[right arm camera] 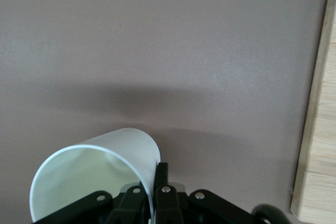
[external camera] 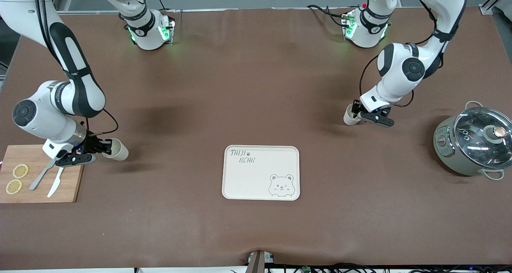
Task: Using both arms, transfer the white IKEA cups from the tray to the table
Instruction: 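Move the right gripper's cup beside the cutting board and lower it, then release the cup with the left gripper and raise it toward the pot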
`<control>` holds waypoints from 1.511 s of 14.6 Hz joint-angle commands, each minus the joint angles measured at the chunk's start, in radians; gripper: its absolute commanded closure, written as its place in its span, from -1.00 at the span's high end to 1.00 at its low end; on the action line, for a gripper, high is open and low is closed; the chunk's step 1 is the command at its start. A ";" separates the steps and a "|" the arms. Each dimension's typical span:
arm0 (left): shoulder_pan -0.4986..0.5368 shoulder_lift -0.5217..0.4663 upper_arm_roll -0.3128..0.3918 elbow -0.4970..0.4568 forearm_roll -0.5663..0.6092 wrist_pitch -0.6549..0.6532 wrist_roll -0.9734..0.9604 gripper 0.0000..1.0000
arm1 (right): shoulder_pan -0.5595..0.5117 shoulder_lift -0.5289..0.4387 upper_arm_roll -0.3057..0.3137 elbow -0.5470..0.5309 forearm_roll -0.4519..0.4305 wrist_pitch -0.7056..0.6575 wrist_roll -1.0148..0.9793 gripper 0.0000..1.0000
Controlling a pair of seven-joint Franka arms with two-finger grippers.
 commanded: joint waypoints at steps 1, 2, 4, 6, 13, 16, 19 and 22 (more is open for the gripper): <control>0.017 -0.010 -0.015 -0.006 -0.029 0.007 0.046 1.00 | -0.018 0.024 0.021 -0.010 0.026 0.059 -0.014 -1.00; 0.023 -0.015 -0.015 -0.007 -0.029 0.003 0.044 1.00 | -0.017 0.027 0.022 -0.008 0.026 0.060 -0.014 -1.00; 0.026 -0.042 -0.015 -0.007 -0.032 -0.052 0.047 1.00 | -0.018 0.033 0.022 -0.008 0.026 0.063 -0.016 -1.00; 0.026 -0.100 -0.015 -0.006 -0.032 -0.141 0.048 1.00 | -0.017 0.039 0.022 -0.008 0.026 0.080 -0.016 -1.00; 0.025 -0.248 -0.014 0.126 -0.136 -0.451 0.026 1.00 | -0.017 0.047 0.022 -0.011 0.026 0.089 -0.016 -1.00; 0.031 -0.240 -0.005 0.287 -0.140 -0.630 -0.050 1.00 | -0.015 0.047 0.022 -0.013 0.026 0.092 -0.016 -1.00; 0.066 -0.205 -0.003 0.413 -0.137 -0.704 -0.095 1.00 | -0.017 0.047 0.022 -0.013 0.026 0.094 -0.016 -1.00; 0.138 -0.181 -0.005 0.485 -0.137 -0.707 -0.100 1.00 | -0.018 0.047 0.022 -0.013 0.026 0.096 -0.016 -1.00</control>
